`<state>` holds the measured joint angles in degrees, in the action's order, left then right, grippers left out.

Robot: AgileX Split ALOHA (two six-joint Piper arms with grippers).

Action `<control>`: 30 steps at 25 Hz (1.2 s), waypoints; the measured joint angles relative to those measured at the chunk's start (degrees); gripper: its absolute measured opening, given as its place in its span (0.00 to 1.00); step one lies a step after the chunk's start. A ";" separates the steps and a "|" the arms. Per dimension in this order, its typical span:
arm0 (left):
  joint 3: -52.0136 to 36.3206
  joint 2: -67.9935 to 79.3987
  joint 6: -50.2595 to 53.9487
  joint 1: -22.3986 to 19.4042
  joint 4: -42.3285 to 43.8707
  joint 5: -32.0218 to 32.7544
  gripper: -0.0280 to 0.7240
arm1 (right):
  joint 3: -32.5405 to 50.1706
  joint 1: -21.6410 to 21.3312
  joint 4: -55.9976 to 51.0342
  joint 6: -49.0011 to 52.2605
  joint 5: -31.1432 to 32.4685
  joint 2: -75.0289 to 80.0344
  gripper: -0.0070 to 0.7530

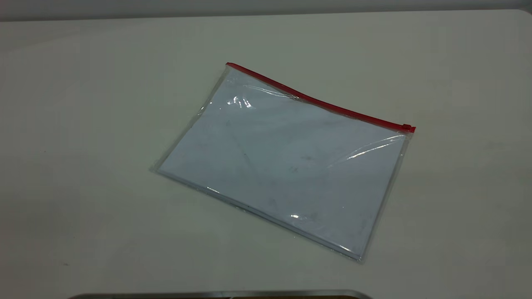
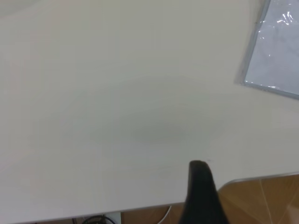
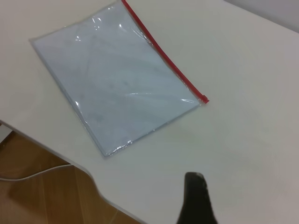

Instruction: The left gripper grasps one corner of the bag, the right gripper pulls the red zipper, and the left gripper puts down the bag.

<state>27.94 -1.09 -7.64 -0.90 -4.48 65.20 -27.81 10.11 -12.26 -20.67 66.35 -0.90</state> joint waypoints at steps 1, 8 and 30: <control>0.00 0.00 0.00 0.00 0.00 0.00 0.82 | 0.00 0.00 0.00 0.00 0.00 0.00 0.77; 0.00 0.00 0.00 0.00 0.00 0.00 0.82 | 0.00 0.00 -0.05 0.00 0.00 0.00 0.77; 0.00 0.00 -0.30 0.00 0.00 0.00 0.82 | 0.13 -14.26 8.98 11.91 -1.18 0.00 0.77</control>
<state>27.94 -1.09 -7.95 -0.90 -4.48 65.20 -27.68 -4.15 -3.28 -8.76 65.16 -0.90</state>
